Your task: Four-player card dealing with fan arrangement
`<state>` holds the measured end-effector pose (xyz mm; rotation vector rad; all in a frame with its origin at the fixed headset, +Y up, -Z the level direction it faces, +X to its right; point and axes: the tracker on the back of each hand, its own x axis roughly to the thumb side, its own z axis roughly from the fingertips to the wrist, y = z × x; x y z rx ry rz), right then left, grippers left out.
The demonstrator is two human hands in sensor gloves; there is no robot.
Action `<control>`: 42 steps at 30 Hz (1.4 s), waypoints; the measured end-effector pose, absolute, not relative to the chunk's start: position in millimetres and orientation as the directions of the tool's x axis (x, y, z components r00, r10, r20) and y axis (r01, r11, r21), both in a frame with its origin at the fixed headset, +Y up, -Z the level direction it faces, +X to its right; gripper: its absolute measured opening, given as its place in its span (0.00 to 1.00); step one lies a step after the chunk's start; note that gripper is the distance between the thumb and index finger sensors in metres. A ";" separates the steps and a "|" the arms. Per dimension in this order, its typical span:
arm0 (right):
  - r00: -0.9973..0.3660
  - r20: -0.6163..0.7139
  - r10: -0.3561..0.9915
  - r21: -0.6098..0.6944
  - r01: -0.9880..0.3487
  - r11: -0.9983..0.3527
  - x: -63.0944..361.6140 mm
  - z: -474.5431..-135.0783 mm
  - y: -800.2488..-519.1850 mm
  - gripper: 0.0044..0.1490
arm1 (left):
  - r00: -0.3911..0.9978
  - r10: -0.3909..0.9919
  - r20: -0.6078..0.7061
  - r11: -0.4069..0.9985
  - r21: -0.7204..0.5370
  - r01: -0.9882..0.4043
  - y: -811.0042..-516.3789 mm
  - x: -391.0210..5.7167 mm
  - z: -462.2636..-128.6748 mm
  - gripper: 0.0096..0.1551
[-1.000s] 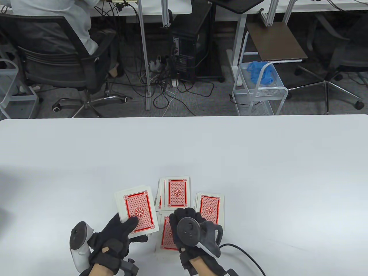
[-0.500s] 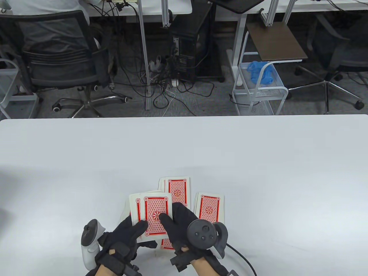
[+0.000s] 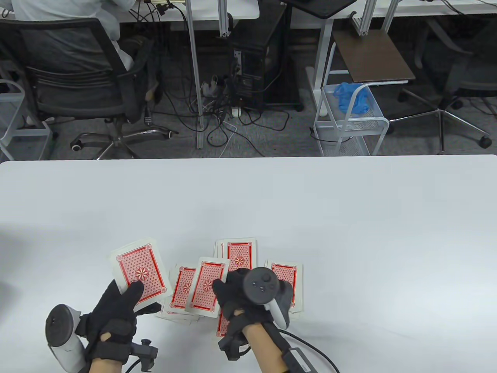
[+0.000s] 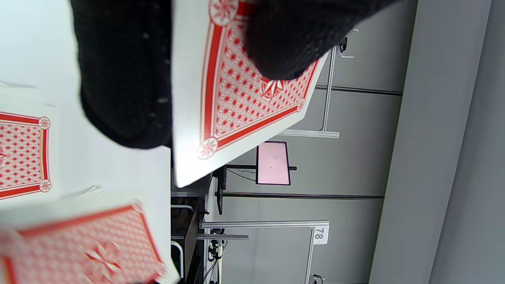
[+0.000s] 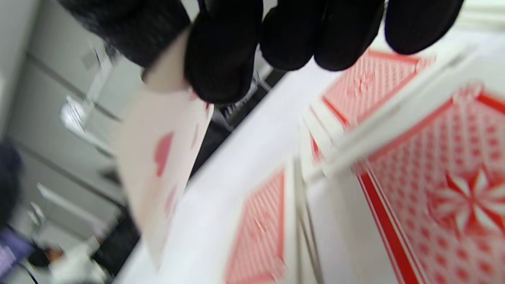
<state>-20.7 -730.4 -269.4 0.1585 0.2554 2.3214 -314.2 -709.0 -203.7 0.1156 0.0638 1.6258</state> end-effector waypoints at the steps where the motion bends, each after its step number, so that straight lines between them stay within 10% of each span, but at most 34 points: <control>1: -0.724 0.036 0.689 0.254 -0.660 -0.707 -30.1 -271.7 -731.2 0.25 | -0.052 0.998 0.038 -0.056 0.118 -0.991 -708.8 -315.3 -203.5 0.27; 14: -0.993 0.116 0.008 0.192 0.014 -0.981 -103.3 -285.2 -762.6 0.28 | -0.022 0.999 0.035 -0.027 0.163 -0.986 -707.1 -322.0 -201.4 0.27; 16: -0.991 0.120 0.060 0.197 -0.035 -0.980 -99.9 -285.6 -756.1 0.29 | -0.008 1.000 0.022 -0.012 0.172 -0.985 -708.1 -321.9 -201.3 0.27; 22: -0.638 0.256 0.726 0.020 -0.747 -0.664 -67.6 -266.4 -701.6 0.41 | 0.017 0.999 -0.034 0.020 0.099 -0.995 -714.6 -301.7 -205.3 0.26; 31: -0.679 0.433 0.593 -0.069 -0.681 -0.729 -36.1 -232.1 -684.1 0.33 | -0.107 0.991 -0.083 -0.115 -0.103 -0.988 -727.1 -260.4 -209.3 0.27; 42: -0.284 0.225 0.932 0.174 -0.929 -0.326 -0.9 -256.1 -707.7 0.29 | -0.181 0.976 -0.123 -0.198 -0.143 -0.970 -734.2 -264.4 -212.9 0.27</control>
